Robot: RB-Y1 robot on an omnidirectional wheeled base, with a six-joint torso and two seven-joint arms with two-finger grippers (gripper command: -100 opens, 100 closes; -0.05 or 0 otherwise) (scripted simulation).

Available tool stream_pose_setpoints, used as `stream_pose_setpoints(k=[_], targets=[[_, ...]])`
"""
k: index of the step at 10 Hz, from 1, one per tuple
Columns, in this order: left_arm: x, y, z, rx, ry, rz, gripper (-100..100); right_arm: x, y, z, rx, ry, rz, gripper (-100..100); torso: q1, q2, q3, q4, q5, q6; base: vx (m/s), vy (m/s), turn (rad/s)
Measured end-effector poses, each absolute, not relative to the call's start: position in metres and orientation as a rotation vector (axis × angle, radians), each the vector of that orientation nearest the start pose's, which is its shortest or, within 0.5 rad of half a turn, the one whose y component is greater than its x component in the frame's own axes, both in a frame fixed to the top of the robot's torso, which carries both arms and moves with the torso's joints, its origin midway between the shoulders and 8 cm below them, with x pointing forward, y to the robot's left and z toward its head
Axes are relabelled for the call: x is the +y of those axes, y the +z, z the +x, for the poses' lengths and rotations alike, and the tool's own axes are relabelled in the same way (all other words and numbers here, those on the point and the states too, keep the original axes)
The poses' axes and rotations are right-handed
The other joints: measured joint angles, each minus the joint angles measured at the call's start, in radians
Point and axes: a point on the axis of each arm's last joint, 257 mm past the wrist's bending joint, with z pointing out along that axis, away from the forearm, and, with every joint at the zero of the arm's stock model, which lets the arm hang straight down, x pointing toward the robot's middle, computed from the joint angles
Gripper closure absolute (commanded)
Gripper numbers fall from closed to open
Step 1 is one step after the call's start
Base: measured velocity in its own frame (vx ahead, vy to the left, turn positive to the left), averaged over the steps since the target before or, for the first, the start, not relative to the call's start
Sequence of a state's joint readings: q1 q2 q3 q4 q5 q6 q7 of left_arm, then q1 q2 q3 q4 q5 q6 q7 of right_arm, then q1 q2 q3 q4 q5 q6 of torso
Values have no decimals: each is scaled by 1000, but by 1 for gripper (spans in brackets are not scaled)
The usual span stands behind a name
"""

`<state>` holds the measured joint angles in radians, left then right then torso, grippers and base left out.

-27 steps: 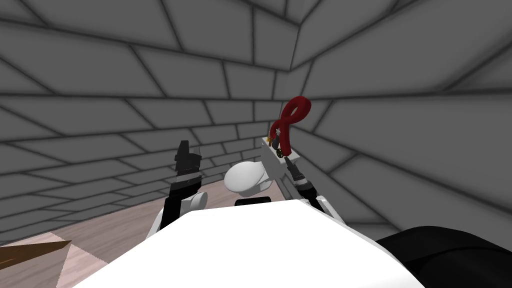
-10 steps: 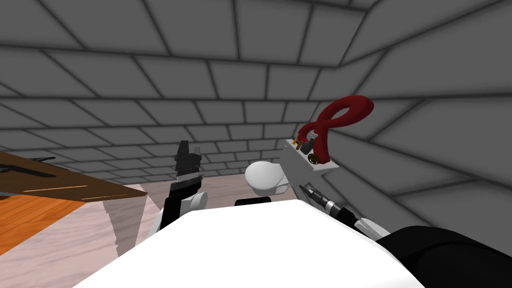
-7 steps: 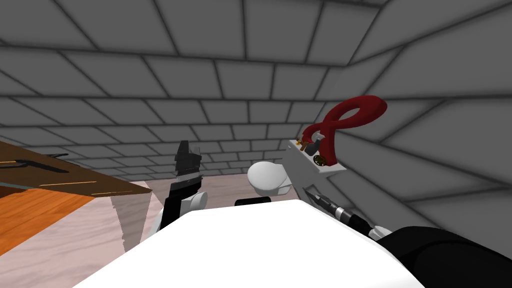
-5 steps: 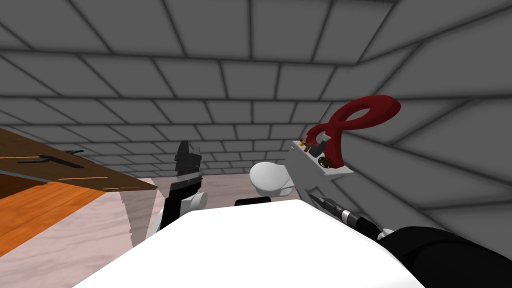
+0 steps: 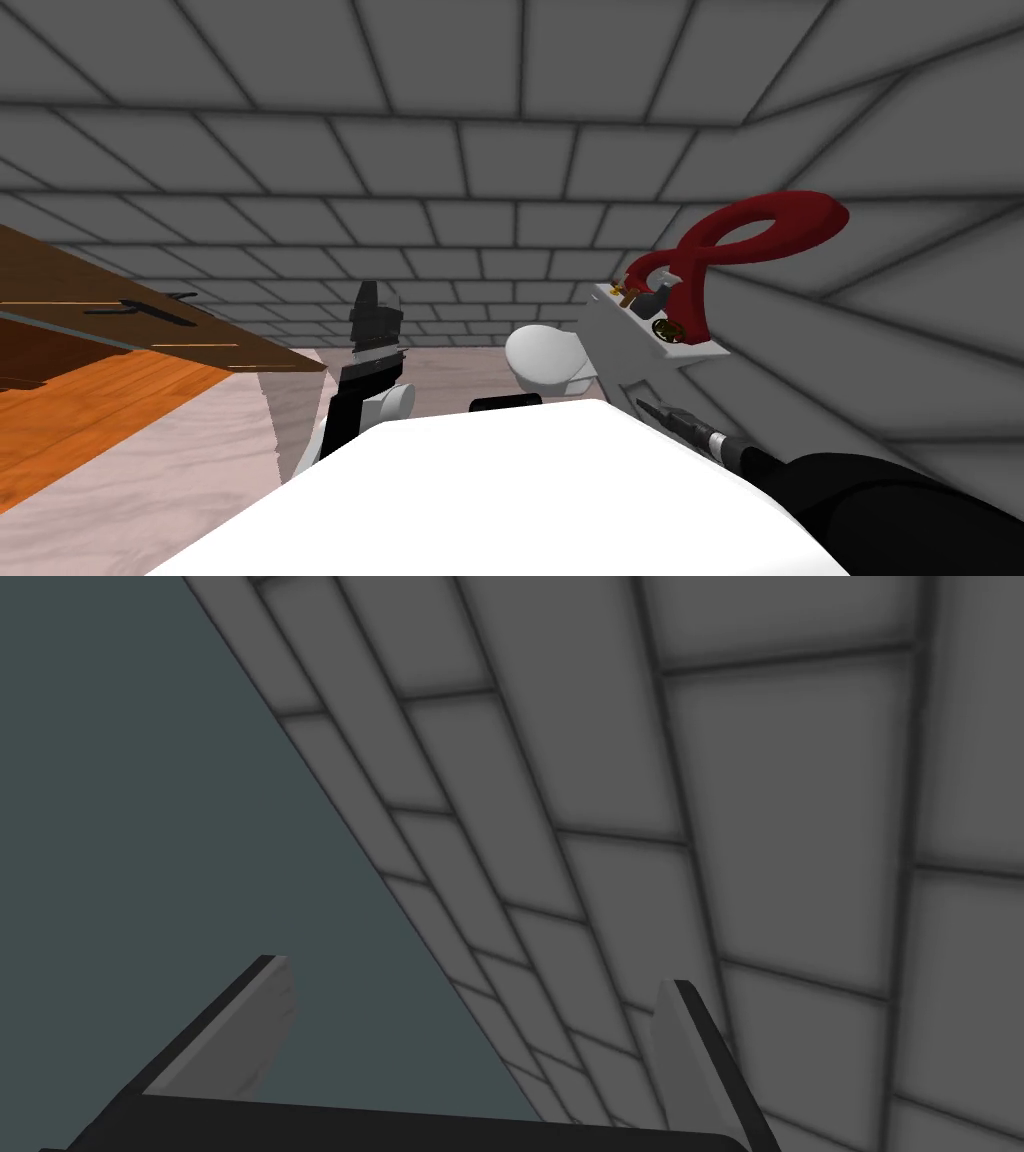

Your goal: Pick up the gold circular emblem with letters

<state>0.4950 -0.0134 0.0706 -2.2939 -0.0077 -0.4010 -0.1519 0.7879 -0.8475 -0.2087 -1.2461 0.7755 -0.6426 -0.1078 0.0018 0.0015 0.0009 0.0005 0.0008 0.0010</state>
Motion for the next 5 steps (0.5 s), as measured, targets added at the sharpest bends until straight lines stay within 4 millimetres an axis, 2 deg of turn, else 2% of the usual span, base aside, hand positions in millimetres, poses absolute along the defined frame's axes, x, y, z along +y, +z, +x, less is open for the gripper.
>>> stream_pose_setpoints(k=[1, 2, 3, 4, 5], targets=[[307, 14, 353, 694, -1069, -659, 0, -590, -404, 122, 2405, 86, 239, -100, 2, -1, 0, 0, 0, -1, 34, 132, 312], [307, 14, 353, 694, -1069, -659, 0, -612, -401, 104, 2454, 22, 234, -100, 5, -1, -1, 0, 1, -1, 46, 116, 82], [307, 14, 353, 694, -1069, -660, 0, -625, -402, 93, 2485, -21, 239, -100, 5, -2, -1, 0, 1, 0, 35, 58, -44], [307, 14, 353, 694, -1068, -659, 0, -635, -403, 85, 2499, -45, 251, -100, 2, -1, -1, 0, 1, 0, 43, 79, 154], [307, 14, 353, 694, -1069, -659, 0, -647, -400, 69, 2535, -93, 245, -100, 3, -1, -1, 0, 1, -1, 38, 63, 122]])
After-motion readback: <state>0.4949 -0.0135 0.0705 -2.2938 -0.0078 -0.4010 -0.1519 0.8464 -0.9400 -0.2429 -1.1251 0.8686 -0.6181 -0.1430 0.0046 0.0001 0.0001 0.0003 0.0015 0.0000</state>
